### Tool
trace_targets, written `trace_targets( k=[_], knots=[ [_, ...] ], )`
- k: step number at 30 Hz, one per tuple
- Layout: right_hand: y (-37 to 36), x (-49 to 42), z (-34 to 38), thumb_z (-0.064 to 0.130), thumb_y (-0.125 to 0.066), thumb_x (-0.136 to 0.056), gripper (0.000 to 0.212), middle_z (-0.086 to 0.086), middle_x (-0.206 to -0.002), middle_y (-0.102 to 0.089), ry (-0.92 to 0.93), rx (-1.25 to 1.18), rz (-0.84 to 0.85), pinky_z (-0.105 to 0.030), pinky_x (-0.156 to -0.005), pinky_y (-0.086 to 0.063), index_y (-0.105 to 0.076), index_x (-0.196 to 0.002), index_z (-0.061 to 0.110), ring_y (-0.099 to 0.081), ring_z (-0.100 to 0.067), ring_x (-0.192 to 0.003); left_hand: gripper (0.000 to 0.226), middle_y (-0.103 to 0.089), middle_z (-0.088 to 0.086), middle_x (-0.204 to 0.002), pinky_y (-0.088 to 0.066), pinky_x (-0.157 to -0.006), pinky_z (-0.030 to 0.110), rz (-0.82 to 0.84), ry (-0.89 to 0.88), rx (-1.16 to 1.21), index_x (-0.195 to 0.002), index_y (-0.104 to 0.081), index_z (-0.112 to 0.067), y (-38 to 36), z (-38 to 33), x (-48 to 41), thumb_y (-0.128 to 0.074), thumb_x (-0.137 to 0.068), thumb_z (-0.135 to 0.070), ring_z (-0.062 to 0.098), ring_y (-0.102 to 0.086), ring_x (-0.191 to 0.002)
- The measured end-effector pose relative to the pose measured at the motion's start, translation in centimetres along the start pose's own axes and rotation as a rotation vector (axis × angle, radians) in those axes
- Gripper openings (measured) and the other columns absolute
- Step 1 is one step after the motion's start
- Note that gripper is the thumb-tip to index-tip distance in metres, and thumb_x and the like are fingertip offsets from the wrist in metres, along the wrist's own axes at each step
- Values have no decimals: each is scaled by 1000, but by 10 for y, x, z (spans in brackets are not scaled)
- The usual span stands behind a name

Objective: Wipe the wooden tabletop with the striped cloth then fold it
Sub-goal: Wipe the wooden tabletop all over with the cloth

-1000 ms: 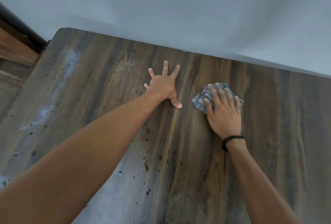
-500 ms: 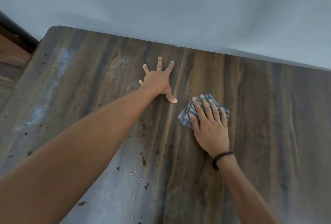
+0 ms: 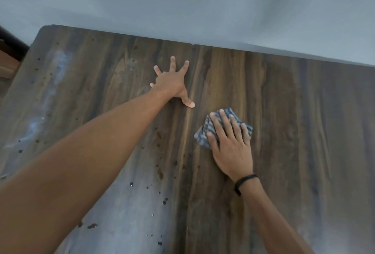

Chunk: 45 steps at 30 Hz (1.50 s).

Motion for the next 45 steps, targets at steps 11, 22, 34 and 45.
trace_targets(
  k=[11, 22, 34, 45],
  knots=[
    [8, 10, -27, 53, -26, -105, 55, 9, -167, -20, -49, -19, -33, -45, -125, -9, -23, -159, 40, -18, -18, -154, 143, 25, -4, -163, -20, -109, 76, -51, -17, 8, -155, 10, -42, -2, 6, -1, -89, -54, -59, 54, 17, -144],
    [7, 22, -23, 55, -20, -103, 59, 7, -169, -15, -163, -47, 41, -45, -125, -2, -19, -160, 39, -14, -20, -155, 142, 30, -5, -161, -19, -114, 69, 134, -30, -59, -156, 16, -31, -56, -1, 64, -89, -63, -51, 49, 17, -146],
    [-2, 99, 3, 53, -22, -106, 55, 8, -168, -18, 93, -15, 45, -44, -125, -7, -19, -160, 39, -14, -18, -155, 152, 30, -9, -161, -22, -113, 68, 24, -59, -80, -155, 19, -36, -68, 3, 83, -94, -54, -47, 47, 18, -146],
    [10, 11, -28, 53, -22, -107, 57, 6, -170, -9, -92, -88, 79, -46, -124, 3, -13, -161, 37, -5, -21, -156, 149, 27, -8, -162, -22, -113, 65, 11, -56, -111, -155, 18, -36, -66, 4, 84, -92, -56, -49, 48, 16, -147]
  ],
)
Point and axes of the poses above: each hand's wrist, its own x-axis away from the middle knuckle, its own y-axis out of the back of the hand, z = x × y, the point moved 9 cm from there along -x, towards the middle knuckle
